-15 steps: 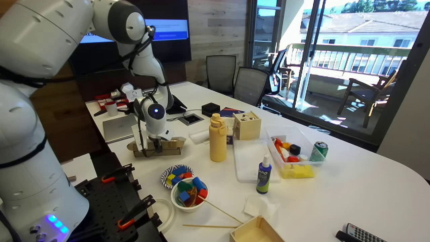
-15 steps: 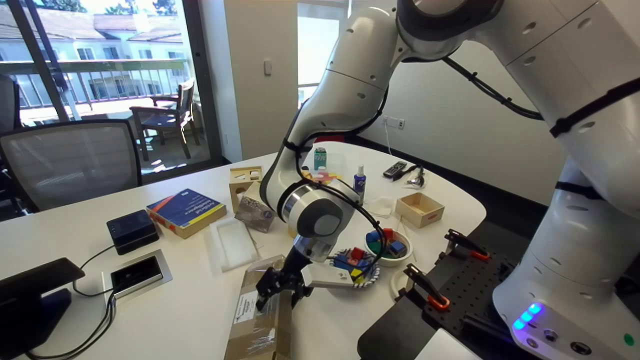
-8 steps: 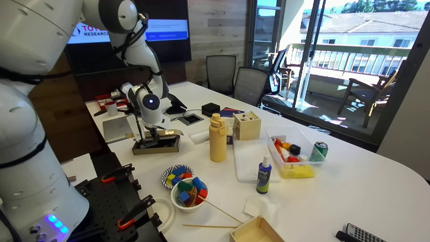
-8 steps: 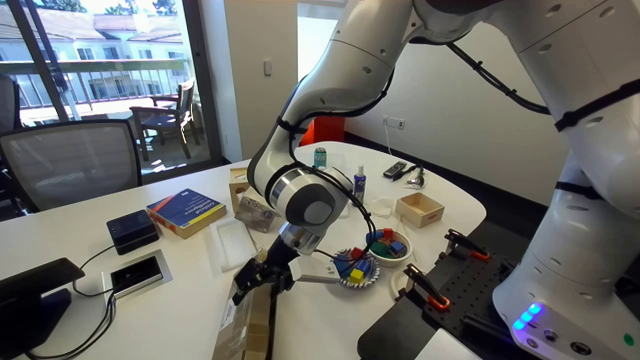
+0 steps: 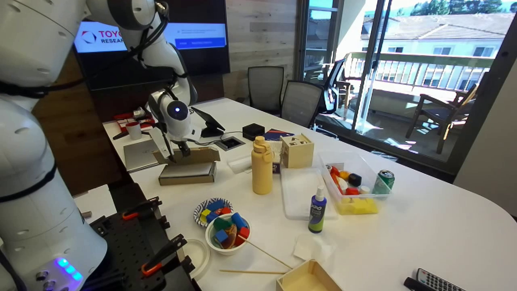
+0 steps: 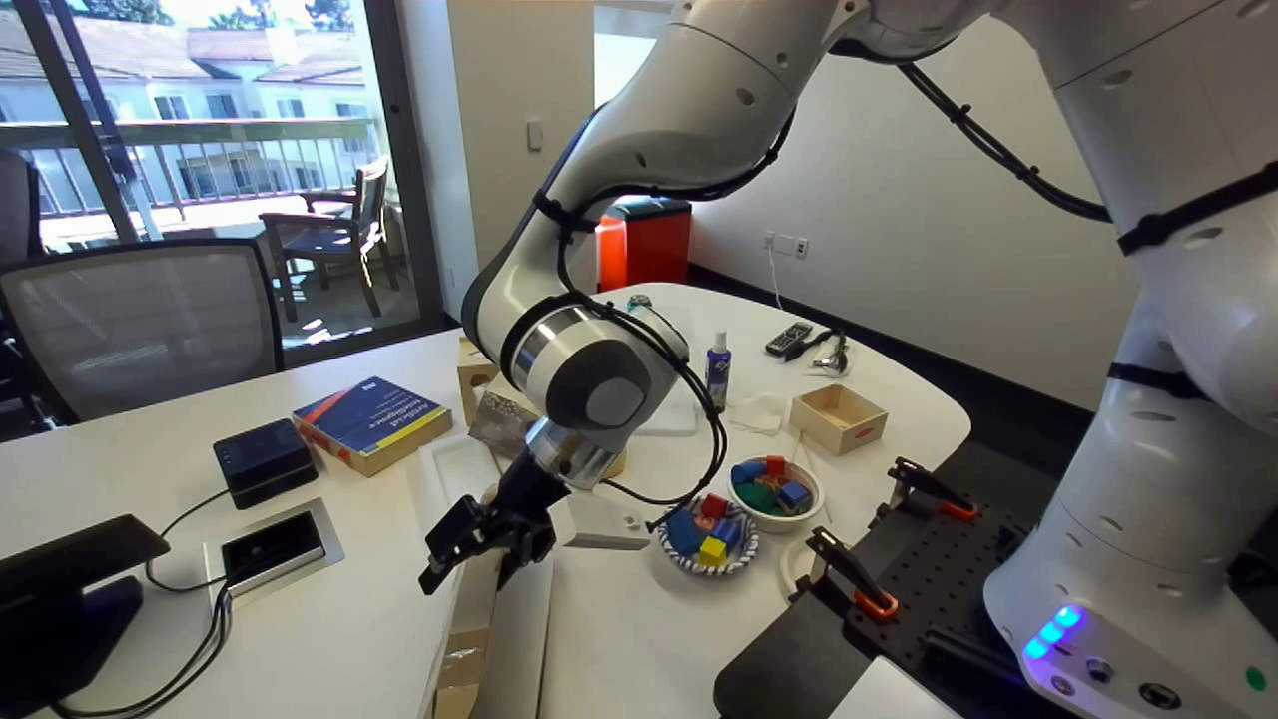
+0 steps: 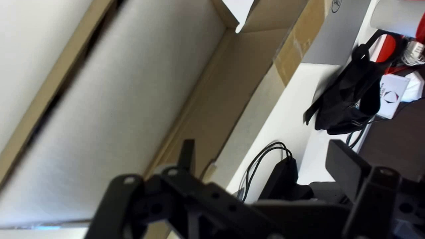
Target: Open the box on the table then remove the contents inside it
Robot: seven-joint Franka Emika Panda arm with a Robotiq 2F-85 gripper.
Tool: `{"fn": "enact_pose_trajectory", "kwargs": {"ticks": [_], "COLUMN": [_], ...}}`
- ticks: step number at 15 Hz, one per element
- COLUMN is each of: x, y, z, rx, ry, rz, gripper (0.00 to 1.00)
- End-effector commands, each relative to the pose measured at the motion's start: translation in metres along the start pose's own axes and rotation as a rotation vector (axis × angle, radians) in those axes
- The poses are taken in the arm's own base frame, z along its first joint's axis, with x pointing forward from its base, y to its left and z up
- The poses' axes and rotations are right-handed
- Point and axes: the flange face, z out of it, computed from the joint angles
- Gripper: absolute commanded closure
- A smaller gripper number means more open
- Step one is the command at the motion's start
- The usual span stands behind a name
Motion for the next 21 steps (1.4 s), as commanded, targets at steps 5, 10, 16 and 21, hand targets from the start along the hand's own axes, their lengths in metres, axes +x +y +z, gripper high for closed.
{"fn": "enact_pose_trajectory", "kwargs": {"ticks": [5, 10, 16, 21], "x": [0.027, 0.052, 0.018, 0.033], "y": [-0.026, -0.043, -0.032, -0.033], "z": [0.005, 0.029, 0.099, 0.121], "rx": [-0.043, -0.132, -0.242, -0.355], "ry": [0.042, 0.059, -0.063, -0.164], "rz": [-0.069, -0.184, -0.346, -0.415], "gripper": [0.00, 0.00, 0.00, 0.00]}}
